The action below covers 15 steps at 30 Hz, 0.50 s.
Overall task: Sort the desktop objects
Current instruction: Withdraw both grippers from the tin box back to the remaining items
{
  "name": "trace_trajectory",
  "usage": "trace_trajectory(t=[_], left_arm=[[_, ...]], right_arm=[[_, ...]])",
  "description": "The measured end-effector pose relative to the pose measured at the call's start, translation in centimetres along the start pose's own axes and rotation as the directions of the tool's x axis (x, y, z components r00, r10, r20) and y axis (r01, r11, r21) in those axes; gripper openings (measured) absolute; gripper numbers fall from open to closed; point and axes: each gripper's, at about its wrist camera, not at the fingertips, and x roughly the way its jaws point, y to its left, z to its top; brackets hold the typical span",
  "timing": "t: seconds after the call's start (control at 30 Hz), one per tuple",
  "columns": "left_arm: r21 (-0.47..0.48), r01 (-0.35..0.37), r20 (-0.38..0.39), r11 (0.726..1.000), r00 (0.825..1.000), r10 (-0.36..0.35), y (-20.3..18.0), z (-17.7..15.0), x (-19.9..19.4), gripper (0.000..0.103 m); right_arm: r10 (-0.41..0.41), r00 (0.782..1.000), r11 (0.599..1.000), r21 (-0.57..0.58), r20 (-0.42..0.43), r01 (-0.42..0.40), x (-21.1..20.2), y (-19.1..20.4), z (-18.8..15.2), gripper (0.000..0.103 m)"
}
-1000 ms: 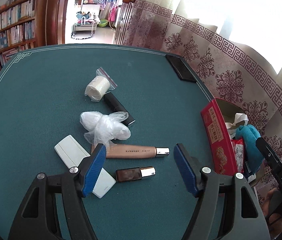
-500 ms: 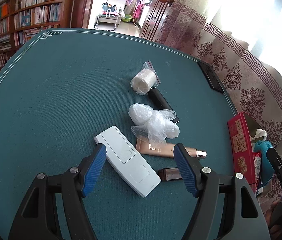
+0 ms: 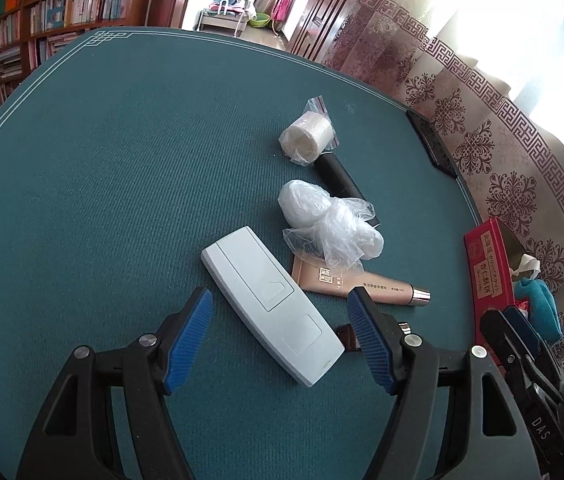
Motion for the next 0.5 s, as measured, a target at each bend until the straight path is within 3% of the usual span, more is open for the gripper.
trace_trajectory(t=[0.3,0.5], left_arm=[[-0.008,-0.052,-0.03,0.999,0.998,0.052,0.8,-0.5,1.0,0.073],[0.044,-0.089,-0.015,0.995,0.996,0.09,0.2,-0.8,1.2,0.073]], right_arm=[[0.027,0.998,1.0,0.011,-0.052,-0.026,1.3,-0.1,-0.7,0.083],[0.041,0.997,0.999,0.038,-0.069,-0.039,1.7,-0.6,-0.7,0.083]])
